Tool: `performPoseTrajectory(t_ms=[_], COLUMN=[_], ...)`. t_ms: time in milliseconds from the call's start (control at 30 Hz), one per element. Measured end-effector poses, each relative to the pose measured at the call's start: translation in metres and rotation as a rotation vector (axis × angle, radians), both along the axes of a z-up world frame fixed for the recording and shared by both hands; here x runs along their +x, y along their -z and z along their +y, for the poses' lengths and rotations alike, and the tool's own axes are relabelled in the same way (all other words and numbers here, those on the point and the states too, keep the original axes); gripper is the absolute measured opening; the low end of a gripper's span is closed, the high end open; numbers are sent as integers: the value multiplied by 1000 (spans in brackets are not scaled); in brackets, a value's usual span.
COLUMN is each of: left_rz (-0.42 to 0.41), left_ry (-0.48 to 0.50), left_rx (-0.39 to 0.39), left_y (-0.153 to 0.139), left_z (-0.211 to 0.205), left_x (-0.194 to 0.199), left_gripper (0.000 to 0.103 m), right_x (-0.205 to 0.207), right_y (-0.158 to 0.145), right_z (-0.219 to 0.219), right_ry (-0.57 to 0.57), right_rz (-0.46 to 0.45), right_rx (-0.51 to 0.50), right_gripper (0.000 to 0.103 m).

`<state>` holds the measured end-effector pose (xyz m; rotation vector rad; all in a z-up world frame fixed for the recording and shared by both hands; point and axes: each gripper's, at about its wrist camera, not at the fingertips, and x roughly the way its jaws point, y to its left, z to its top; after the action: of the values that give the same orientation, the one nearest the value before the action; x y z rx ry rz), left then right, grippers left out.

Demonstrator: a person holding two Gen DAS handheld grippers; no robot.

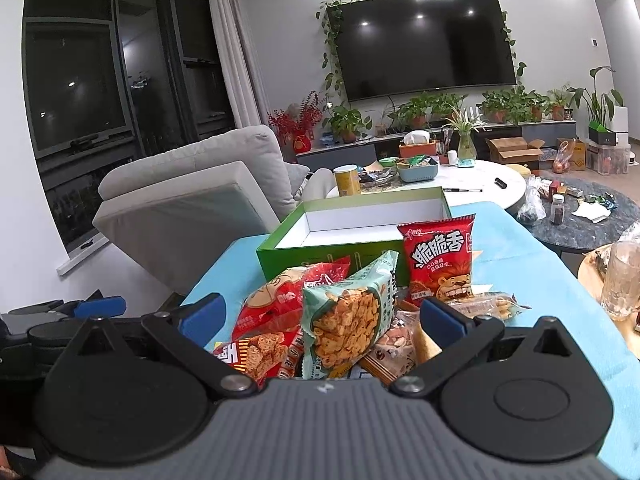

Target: Organize snacks

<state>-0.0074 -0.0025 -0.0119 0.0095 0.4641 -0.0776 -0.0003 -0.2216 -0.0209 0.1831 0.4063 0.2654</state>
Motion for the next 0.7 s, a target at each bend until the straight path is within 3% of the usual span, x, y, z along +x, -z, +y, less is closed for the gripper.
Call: performPoseTrajectory(t_ms=[700], left_rz=[13], left_ry=[-3], left_rx=[-5], left_y=[3], left_z=[4], left_x=[1], left_gripper=[103], right_x=[-4], right_y=[2], right_z=[7], right_ry=[-21], right_rz=[4], right_rx=[7], right_gripper=[65])
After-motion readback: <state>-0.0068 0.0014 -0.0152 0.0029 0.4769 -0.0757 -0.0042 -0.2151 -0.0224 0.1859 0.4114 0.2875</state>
